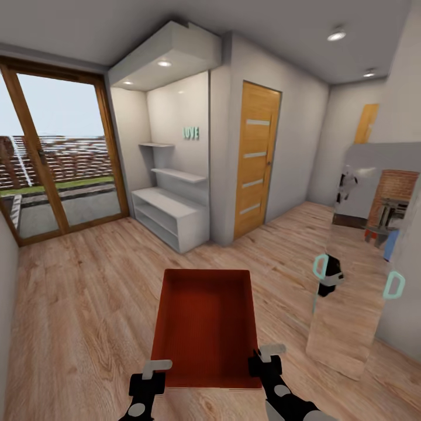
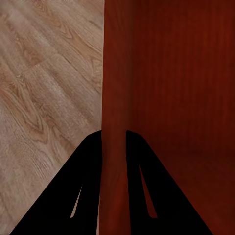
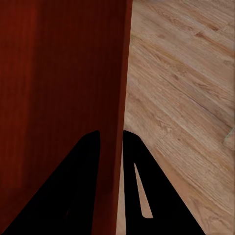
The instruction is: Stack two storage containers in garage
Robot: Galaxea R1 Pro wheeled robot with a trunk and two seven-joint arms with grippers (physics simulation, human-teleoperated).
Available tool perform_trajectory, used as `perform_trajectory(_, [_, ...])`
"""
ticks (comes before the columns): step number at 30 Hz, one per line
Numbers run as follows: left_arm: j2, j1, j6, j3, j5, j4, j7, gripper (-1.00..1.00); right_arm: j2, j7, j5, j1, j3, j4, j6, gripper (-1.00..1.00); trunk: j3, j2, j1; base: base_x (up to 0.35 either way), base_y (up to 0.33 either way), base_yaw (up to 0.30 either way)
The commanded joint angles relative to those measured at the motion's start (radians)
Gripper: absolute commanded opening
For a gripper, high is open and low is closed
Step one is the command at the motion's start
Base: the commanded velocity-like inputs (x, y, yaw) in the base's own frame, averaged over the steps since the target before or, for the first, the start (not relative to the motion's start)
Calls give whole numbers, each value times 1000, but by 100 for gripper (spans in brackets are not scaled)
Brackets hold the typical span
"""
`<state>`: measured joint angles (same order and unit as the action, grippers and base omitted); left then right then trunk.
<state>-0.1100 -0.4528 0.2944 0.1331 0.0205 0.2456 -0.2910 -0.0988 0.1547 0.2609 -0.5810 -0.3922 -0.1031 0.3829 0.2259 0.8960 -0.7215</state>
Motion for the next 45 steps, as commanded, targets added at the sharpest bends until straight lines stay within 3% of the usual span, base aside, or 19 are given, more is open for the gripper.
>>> perform_trajectory(1, [0, -1, 54, -13, 16, 29, -10, -100, 5, 40, 24, 0, 39, 2, 8, -100, 1, 1, -1, 322, 0, 0])
perform_trajectory(30, [0, -1, 54, -13, 15, 29, -10, -100, 5, 40, 28, 0, 39, 2, 8, -100, 1, 1, -1, 322, 0, -1])
perform_trajectory(45, [0, -1, 54, -13, 15, 29, -10, -100, 5, 40, 29, 0, 39, 2, 8, -100, 8, 1, -1, 322, 0, -215])
